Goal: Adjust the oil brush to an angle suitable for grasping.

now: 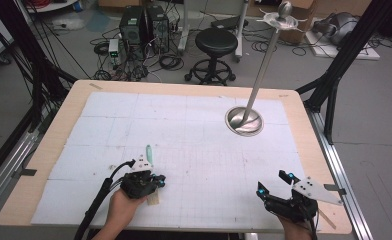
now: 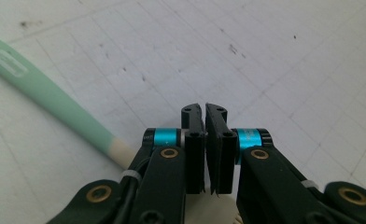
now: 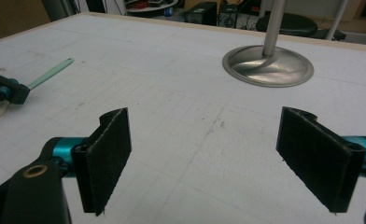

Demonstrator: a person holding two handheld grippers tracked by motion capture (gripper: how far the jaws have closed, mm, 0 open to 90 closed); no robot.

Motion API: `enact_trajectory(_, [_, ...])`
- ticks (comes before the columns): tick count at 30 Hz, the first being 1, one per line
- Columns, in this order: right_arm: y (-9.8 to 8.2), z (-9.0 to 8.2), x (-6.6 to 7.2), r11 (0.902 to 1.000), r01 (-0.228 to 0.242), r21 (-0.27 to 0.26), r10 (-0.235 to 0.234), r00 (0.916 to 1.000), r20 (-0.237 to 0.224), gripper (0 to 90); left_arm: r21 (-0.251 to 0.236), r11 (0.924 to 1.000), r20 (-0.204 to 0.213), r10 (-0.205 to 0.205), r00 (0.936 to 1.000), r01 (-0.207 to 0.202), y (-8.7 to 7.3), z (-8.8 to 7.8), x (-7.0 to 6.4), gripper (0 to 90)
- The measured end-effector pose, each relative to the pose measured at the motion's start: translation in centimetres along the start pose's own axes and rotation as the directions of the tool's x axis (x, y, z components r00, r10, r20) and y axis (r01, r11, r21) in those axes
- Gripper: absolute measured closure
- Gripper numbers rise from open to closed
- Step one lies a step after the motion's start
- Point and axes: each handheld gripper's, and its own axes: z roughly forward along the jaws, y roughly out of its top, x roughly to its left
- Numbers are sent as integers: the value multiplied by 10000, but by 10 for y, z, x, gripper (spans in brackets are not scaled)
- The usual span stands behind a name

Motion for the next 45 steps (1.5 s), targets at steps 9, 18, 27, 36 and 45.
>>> enact_trajectory(9, [-1,0,0,10000,-18,-7,18,10000,22,171,125,9999,-293,44,9996,-40,-6,-10,0,862])
enact_trajectory(18, [0,1,0,10000,-20,-15,20,10000,28,171,386,9992,-873,175,9960,-142,-17,-29,9,863])
enact_trajectory(27, [-1,1,0,10000,-7,25,7,10000,20,172,199,9989,-1132,-388,9928,413,-27,-45,30,854])
enact_trajectory(36, [-1,1,0,10000,-8,7,8,10000,-11,172,62,9986,-1554,-504,9866,520,-30,-52,45,845])
enact_trajectory(45, [-1,2,1,9999,21,-121,-22,10000,-65,171,-1719,9841,-881,-616,9942,457,-30,-72,55,524])
